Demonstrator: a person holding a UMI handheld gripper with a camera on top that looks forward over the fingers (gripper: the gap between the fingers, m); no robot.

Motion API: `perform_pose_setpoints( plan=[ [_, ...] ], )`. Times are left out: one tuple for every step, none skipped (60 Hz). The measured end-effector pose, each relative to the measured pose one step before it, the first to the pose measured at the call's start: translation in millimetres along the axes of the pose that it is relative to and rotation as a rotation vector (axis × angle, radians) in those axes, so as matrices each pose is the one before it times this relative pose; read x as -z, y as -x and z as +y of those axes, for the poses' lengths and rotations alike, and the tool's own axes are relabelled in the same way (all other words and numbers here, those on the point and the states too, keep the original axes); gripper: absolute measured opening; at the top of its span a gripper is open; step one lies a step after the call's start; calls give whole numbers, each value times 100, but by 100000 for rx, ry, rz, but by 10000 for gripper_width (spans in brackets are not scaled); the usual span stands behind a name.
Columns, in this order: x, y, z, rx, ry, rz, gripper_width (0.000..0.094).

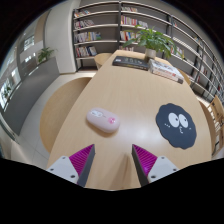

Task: Arrange mouse

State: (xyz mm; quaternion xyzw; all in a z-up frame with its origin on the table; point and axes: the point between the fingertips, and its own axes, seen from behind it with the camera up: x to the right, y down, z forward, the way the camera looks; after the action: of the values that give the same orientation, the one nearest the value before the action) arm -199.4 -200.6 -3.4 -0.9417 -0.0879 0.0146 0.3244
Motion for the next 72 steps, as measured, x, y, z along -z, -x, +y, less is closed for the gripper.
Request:
perform_pose_setpoints(
  plan=[
    [-481,35,-399,56,53,266,741],
    [-477,44,-346,11,164,219,742],
    [-435,30,-335,-35,300,179,743],
    [-542,36,-381,-42,298,213,744],
    [-449,9,-334,-18,298,214,740],
    [-450,-18,-316,11,228,212,740],
    [-424,-27,-329,0,222,236,740],
    [-451,-18,-316,-15,218,204,741],
    [-357,66,-416,-10,4,-83,741],
    [-402,261,-609,-441,-816,-712,735],
    [-330,178,-483,-601,-334,-777,743],
    [-405,67,-475,-619,-354,20,742],
    [-346,-101,-422,-513,-158,354,743],
    [-314,-101,-384,-303,18,522,744],
    [-346,-63,-348,-126,118,436,741],
    [-305,-85,-353,-12,136,476,741],
    [-320,-68,-480,-234,-339,296,742],
    [-300,-136,-357,-296,95,466,741],
    [-208,-38,-276,-416,75,267,743],
    [-306,-82,-344,-622,29,307,743],
    [-358,-202,-418,-696,29,272,741],
    [-262,-85,-288,-903,-54,249,741],
    [-267,-82,-295,-1018,-89,281,742],
    [-263,-73,-293,-1100,-169,279,737],
    [-216,-73,-237,-1084,-141,217,731],
    [-212,-50,-224,-910,-88,97,725],
    [-176,-40,-214,-703,-113,14,717],
    [-159,-12,-228,-579,-275,261,701],
    [-164,-125,-236,-301,-183,161,683],
    [-96,-109,-169,-333,-100,373,654],
    [-112,-135,-156,-338,-234,609,625],
    [-119,-104,-171,-439,-318,474,590],
    [-89,-26,-120,-520,-219,298,559],
    [-83,-2,-111,-537,-304,196,522],
    [57,-13,-28,-366,20,504,493],
    [-4,23,-16,-504,-102,225,491],
    [-107,-55,2,-459,-152,-99,478],
    [-24,48,-4,-677,-155,30,467],
    [-6,-36,18,-693,-181,61,455],
    [-5,-39,-44,-676,-428,75,443],
    [-7,-40,-3,-460,-241,22,431],
    [-13,-19,26,-319,-251,-29,410],
    [1,-16,54,-269,-126,-45,394],
    [11,-31,47,-131,49,50,379],
    [106,-58,12,4,345,69,365],
    [-19,82,-48,216,316,-44,347],
    [-49,-60,112,631,622,14,344],
    [28,-23,44,469,529,51,329],
    [6,-15,54,518,556,-51,329],
    [20,-39,72,241,578,-57,329],
    [62,2,-18,-20,330,-196,329],
    [176,35,-62,92,396,-427,329],
    [190,98,73,476,594,-503,329],
    [202,25,-89,868,258,-517,330],
    [302,24,-252,1035,-118,-519,329],
    [374,2,-379,681,-487,-625,330],
    [461,-27,-543,270,-855,-655,330],
    [491,-32,-863,-34,-1187,-700,330],
    [703,49,-742,233,-1905,-507,331],
    [680,-100,-1015,305,-2053,-589,329],
    [676,-229,-1061,356,-2056,-334,329],
    [606,-388,-1259,230,-1863,-50,329],
    [715,-406,-1191,256,-1971,274,329],
    [704,-442,-1285,400,-2341,386,330],
    [720,-493,-1410,597,-2702,389,330],
    [696,-510,-1463,560,-2829,293,329],
    [624,-540,-1781,244,-2529,139,329],
    [753,-498,-1146,238,-2406,214,329],
    [581,-530,-1297,53,-2439,121,329],
    [523,-668,-1439,15,-2556,74,329],
    [566,-634,-1280,116,-2286,82,330],
    [527,-710,-1217,148,-2260,208,330]
  ],
)
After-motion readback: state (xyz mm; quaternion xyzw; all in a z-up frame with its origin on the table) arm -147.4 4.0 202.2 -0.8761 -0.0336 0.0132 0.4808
